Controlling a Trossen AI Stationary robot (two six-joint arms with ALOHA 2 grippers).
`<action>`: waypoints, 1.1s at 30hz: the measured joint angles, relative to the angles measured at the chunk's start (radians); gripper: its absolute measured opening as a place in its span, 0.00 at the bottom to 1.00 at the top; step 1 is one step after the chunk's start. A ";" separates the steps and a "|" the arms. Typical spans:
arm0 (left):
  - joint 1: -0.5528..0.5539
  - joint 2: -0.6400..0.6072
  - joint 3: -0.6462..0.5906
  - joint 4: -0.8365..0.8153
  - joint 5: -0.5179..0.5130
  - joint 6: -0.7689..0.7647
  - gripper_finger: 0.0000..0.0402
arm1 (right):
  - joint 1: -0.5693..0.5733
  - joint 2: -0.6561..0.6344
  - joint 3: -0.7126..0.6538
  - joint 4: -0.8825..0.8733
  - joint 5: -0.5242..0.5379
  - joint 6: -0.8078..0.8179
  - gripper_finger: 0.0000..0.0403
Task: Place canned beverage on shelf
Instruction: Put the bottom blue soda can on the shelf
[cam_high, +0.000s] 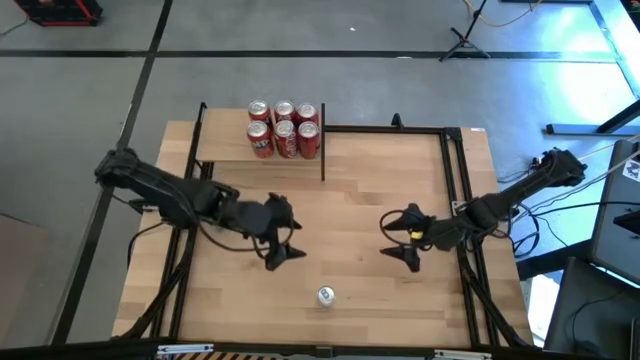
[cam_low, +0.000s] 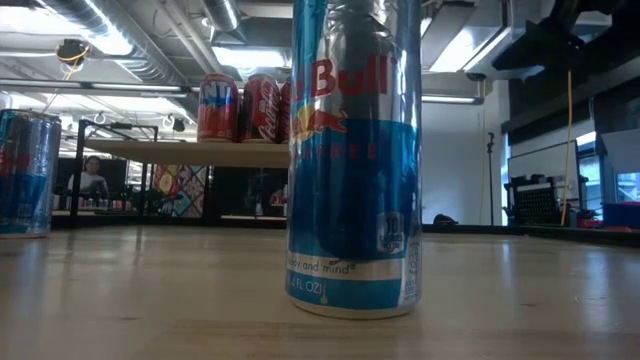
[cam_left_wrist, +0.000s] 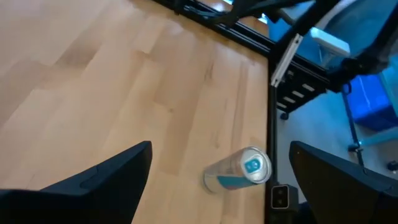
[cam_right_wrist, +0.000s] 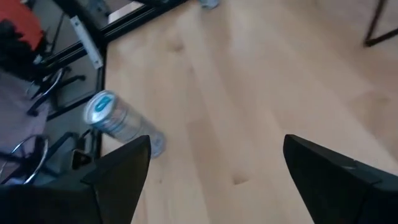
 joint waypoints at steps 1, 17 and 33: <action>-0.014 0.010 0.000 0.003 -0.014 0.005 0.92 | 0.000 0.014 0.000 0.018 -0.014 -0.006 0.89; -0.131 0.184 0.000 0.167 -0.057 0.130 0.92 | 0.065 0.300 0.000 0.346 -0.120 0.068 0.89; -0.160 0.398 -0.001 0.393 0.004 0.263 0.92 | 0.125 0.476 0.000 0.438 -0.062 0.295 0.89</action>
